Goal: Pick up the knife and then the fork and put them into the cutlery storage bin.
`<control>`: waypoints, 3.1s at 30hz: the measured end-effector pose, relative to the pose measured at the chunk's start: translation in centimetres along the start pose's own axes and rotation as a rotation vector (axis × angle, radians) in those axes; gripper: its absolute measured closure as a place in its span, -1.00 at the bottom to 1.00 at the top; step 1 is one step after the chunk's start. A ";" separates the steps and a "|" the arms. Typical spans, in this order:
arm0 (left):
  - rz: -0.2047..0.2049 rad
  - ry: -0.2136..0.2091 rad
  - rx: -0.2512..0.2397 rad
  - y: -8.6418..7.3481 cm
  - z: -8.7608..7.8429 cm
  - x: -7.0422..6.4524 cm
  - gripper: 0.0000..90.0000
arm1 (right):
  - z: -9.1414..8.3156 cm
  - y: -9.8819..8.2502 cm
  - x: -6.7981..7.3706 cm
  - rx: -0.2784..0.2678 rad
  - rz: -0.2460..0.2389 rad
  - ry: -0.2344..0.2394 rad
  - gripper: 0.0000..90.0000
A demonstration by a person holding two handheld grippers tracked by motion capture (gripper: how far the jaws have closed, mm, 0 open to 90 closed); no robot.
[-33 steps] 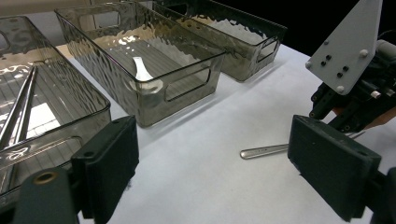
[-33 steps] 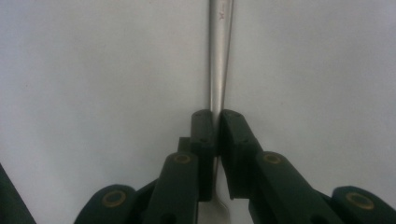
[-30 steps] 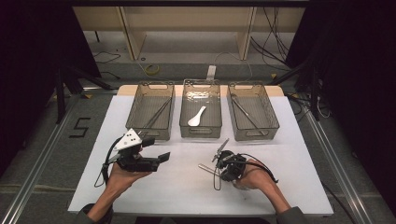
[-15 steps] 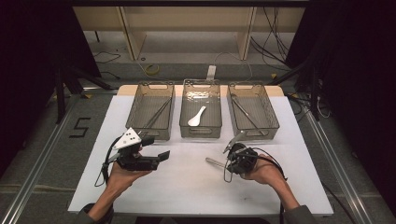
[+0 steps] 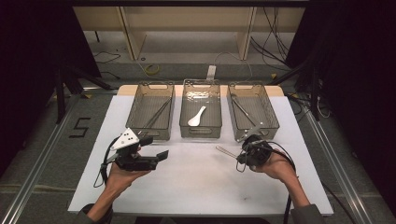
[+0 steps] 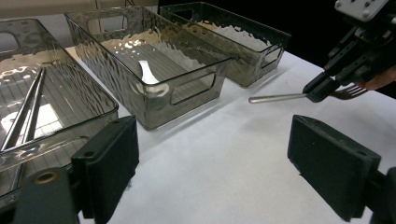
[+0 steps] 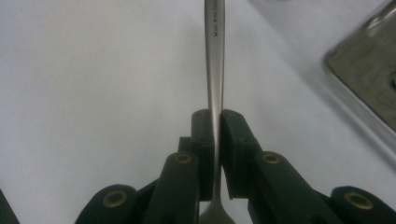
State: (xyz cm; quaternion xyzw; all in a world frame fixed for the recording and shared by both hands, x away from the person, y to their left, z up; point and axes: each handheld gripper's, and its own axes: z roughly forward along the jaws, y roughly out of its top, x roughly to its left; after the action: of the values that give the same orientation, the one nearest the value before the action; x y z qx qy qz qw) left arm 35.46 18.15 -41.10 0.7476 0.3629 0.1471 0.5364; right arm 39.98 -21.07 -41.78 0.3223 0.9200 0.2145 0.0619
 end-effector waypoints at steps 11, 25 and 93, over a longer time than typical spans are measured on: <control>-0.017 0.006 -0.017 0.0 -0.1 0.2 -0.66 | -2.1 -0.4 -2.1 -0.086 0.065 -0.023 0.89; -0.028 0.014 -0.037 0.0 -0.3 0.3 -0.66 | -3.8 1.6 -5.1 -0.165 0.121 -0.053 0.89; -0.037 0.017 -0.062 0.0 -0.8 0.4 -0.66 | 1.5 7.9 -16.2 -0.137 0.439 -0.193 0.88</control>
State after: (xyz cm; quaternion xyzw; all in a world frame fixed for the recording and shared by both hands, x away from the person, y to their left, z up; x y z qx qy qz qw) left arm 35.28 18.95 -40.84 0.7225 0.3765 0.1549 0.5588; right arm 57.55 -24.99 -40.08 0.5286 0.8010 0.2527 0.1228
